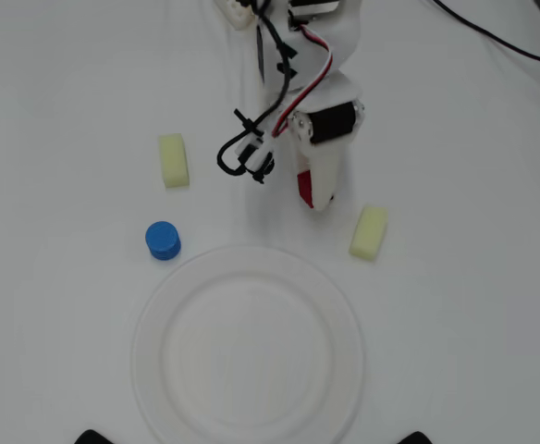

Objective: Grasp a red block and put it in the dish.

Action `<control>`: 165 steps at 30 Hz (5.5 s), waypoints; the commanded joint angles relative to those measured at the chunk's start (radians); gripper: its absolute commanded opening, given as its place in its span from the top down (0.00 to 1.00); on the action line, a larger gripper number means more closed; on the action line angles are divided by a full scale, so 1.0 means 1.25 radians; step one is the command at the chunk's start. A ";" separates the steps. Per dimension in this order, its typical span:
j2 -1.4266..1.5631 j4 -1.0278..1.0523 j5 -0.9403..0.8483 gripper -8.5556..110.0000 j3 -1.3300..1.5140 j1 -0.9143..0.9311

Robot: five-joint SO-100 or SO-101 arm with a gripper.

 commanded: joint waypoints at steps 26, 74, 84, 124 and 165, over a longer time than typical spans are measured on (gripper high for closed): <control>-0.502 -0.148 0.010 0.93 -0.504 0.173; 0.407 0.511 0.067 0.60 -0.022 0.075; 0.817 0.353 0.025 0.65 0.452 0.080; 1.232 0.469 0.077 0.93 0.815 0.108; 1.232 0.470 0.039 0.93 0.815 0.104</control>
